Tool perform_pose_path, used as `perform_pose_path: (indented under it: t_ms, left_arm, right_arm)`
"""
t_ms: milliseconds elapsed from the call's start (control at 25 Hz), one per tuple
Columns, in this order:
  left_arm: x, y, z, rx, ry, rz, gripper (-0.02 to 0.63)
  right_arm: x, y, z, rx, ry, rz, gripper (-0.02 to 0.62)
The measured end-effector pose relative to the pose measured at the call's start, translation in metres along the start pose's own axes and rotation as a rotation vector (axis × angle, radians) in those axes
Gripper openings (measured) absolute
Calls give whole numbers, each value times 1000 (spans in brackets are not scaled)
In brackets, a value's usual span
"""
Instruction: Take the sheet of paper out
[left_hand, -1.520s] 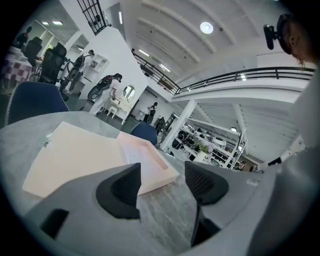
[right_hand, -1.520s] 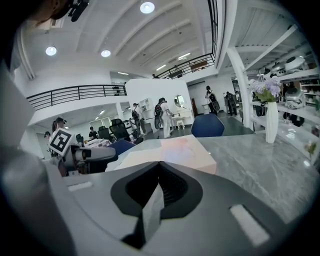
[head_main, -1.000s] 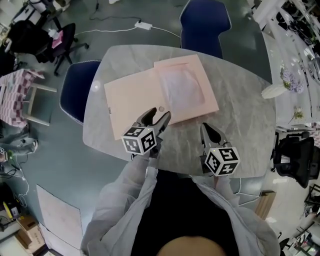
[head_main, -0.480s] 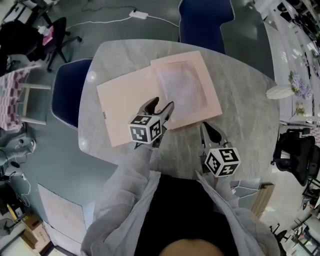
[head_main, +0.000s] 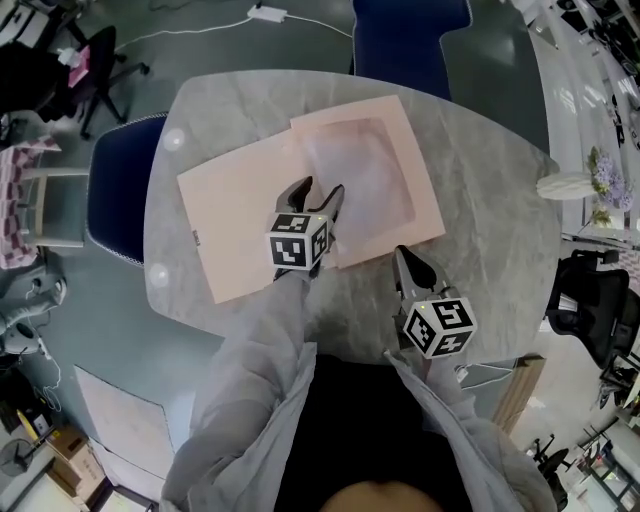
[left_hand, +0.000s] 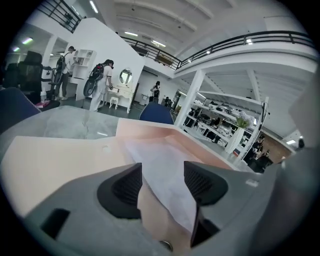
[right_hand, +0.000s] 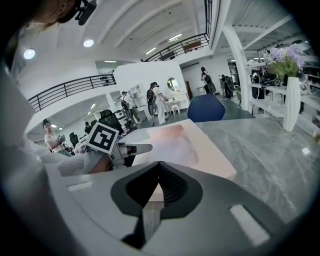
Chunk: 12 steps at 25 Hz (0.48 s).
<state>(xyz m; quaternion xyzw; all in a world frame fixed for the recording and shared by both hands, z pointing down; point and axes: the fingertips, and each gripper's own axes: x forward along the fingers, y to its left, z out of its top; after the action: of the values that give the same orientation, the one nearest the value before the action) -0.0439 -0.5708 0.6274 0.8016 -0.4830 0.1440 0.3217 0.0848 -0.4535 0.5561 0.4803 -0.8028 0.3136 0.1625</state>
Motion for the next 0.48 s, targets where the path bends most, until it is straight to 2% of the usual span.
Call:
perform_pose_path:
  t_ms: [320,480]
  left_arm:
    - [30,12,0,53,25,55,252]
    - [36,14,-4,104,57,97,241]
  right_arm:
    - [11,-8,-2,17,16,-3,12]
    - [14,-12,-4,18,27,-5,12]
